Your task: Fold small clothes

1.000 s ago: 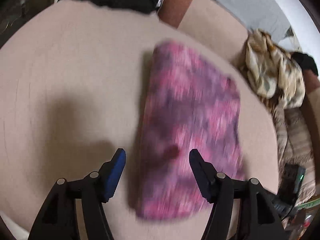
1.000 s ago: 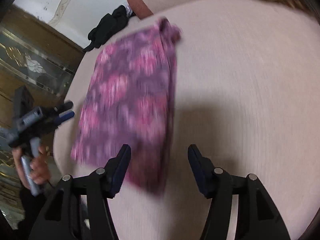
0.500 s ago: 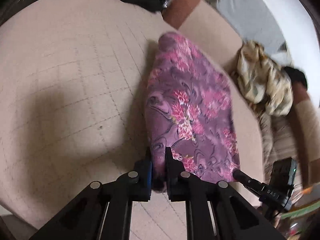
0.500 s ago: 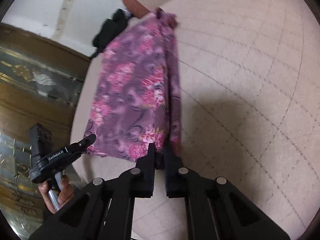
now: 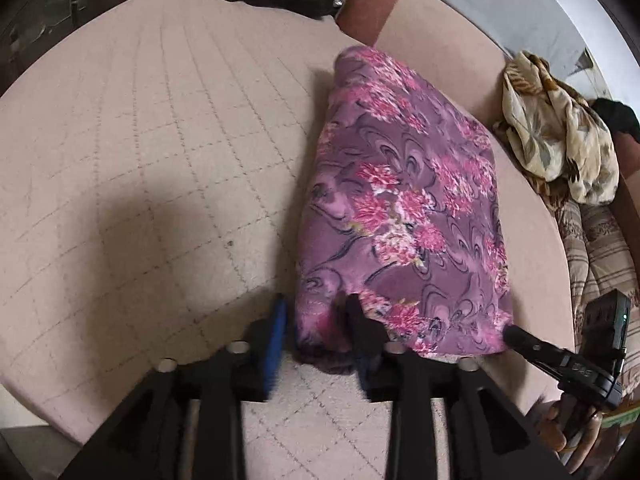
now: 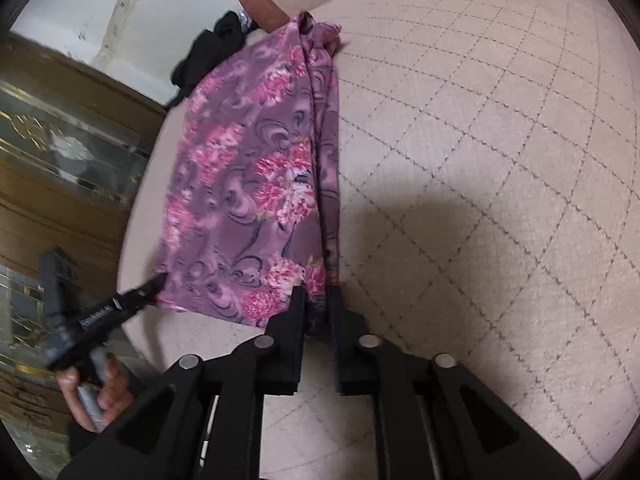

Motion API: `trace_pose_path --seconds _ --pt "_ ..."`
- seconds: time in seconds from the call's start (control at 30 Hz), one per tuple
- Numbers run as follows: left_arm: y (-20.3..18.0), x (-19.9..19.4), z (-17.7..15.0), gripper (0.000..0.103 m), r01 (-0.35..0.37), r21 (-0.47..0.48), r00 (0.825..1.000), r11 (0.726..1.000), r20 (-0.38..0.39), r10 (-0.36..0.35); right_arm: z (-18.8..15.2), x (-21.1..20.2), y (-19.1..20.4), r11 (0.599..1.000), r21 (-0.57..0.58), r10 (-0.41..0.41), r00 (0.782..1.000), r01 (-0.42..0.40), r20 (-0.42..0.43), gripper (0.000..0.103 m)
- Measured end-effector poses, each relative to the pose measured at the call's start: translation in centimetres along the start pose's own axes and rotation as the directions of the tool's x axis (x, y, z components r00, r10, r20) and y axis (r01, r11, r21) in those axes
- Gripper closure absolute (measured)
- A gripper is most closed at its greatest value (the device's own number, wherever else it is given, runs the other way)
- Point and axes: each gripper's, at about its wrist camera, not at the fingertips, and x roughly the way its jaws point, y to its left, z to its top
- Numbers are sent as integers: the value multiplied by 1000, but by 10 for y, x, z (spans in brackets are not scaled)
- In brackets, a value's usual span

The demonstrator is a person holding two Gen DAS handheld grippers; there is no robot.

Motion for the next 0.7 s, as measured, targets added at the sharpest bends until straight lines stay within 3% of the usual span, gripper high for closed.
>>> trace_pose_path --seconds 0.1,0.27,0.33,0.37,0.4,0.43,0.5,0.53,0.7 --pt "15 -7 -1 52 55 -57 998 997 8 -55 0 -10 -11 998 55 36 999 -38 31 55" --pt "25 -6 -1 47 110 -87 994 990 -13 -112 1 -1 -18 987 119 107 994 -107 5 55" --pt "19 -1 -1 47 101 -74 995 992 -20 -103 1 6 -16 988 121 97 995 -95 -16 55" --pt "16 0 -1 49 88 -58 996 994 -16 -89 1 7 -14 991 114 76 997 -74 -18 57" --pt "12 1 -1 54 85 -51 996 995 -12 -85 2 8 -12 993 111 46 999 -43 -23 67" --pt "10 3 -1 70 95 -46 995 994 -14 -96 2 10 -10 994 108 13 999 -10 -33 72" --pt "7 5 -1 80 89 -37 996 995 -16 -89 3 13 -9 995 105 1 999 3 -41 87" --pt "7 4 -1 88 78 -29 997 997 -11 -78 3 12 -10 994 107 -3 999 7 -43 90" --pt "15 -28 -6 94 116 -45 993 992 35 -115 -8 -11 8 998 61 -21 1000 22 -19 96"
